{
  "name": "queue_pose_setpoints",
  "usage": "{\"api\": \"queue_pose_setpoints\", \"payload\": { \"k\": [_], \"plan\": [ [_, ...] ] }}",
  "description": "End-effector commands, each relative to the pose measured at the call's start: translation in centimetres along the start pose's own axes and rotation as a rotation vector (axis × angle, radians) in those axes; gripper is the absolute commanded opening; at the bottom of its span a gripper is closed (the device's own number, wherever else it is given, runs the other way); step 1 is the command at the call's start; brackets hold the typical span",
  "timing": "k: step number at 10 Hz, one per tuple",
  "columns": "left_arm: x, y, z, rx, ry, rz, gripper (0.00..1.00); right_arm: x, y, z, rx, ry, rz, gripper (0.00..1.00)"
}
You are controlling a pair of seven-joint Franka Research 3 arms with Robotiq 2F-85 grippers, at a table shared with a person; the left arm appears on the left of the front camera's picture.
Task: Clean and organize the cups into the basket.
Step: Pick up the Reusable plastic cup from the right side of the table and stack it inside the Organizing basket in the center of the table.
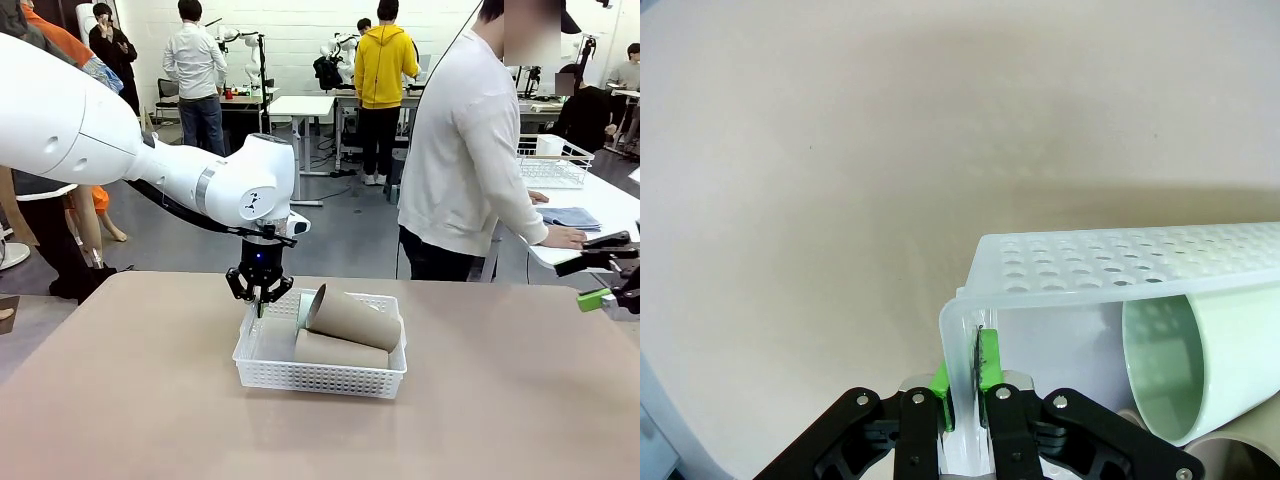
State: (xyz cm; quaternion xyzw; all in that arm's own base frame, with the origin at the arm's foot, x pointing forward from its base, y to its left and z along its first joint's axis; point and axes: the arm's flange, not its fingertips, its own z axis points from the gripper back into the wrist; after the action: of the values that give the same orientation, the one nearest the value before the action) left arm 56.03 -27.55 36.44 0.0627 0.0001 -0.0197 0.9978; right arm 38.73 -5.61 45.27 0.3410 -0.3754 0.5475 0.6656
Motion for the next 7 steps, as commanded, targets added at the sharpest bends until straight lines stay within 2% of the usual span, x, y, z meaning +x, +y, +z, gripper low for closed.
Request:
{"api": "queue_pose_setpoints", "payload": {
  "k": [1,3,4,7],
  "plan": [
    [0.0,0.1,0.1,0.010,-0.008,-0.003,0.00,-2.6,-0.3,-0.2,-0.050,-0.115,-0.049,1.00],
    [0.0,0.1,0.1,0.010,-0.008,-0.003,0.00,-4.4,-0.6,-0.4,-0.056,-0.107,-0.109,1.00],
    [0.0,0.1,0.1,0.010,-0.008,-0.003,0.00,-4.2,-0.8,-0.7,-0.046,-0.073,-0.125,1.00],
    [0.0,0.1,0.1,0.010,-0.008,-0.003,0.00,-4.2,-0.2,0.4,-0.054,-0.088,-0.111,1.00]
  ]
}}
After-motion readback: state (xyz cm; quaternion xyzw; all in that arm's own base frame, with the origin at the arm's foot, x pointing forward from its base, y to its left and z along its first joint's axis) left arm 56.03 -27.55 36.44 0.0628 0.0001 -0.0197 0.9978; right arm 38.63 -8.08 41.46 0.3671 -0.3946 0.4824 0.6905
